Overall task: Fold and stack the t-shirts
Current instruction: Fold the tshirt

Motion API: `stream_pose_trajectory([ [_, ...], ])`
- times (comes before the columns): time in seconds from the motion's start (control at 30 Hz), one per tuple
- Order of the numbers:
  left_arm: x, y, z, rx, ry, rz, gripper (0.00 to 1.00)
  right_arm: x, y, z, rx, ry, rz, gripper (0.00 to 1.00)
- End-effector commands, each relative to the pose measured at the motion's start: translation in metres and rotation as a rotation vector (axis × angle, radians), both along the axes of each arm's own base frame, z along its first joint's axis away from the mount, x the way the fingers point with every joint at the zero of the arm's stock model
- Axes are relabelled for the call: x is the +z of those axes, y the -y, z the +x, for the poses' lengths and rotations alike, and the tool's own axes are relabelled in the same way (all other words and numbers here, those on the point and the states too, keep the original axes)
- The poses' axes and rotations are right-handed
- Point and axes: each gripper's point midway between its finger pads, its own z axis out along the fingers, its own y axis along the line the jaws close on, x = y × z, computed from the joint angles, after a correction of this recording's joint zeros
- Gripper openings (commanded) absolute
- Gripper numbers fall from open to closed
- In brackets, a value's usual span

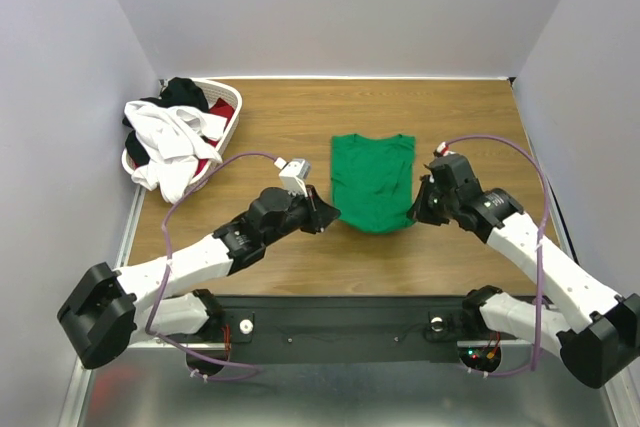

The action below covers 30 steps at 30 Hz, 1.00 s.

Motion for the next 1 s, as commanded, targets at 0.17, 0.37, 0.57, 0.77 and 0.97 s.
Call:
stream_pose_trajectory([
  [0.17, 0.041, 0.009, 0.036, 0.088, 0.121, -0.011, 0.0, 0.037, 0.022, 0.042, -0.122, 0.142, -0.144, 0.0],
  [0.37, 0.057, 0.014, 0.066, 0.117, 0.178, -0.009, 0.0, 0.062, 0.02, 0.083, -0.154, 0.242, -0.198, 0.0],
  [0.57, 0.062, 0.02, 0.092, 0.112, 0.19, -0.018, 0.0, 0.068, 0.024, 0.117, -0.199, 0.266, -0.305, 0.0],
  [0.77, 0.058, 0.019, 0.117, 0.107, 0.186, -0.029, 0.0, 0.078, 0.027, 0.146, -0.22, 0.301, -0.34, 0.0],
  [0.97, 0.058, 0.025, 0.141, 0.101, 0.186, -0.039, 0.0, 0.073, 0.037, 0.178, -0.239, 0.294, -0.364, 0.0],
])
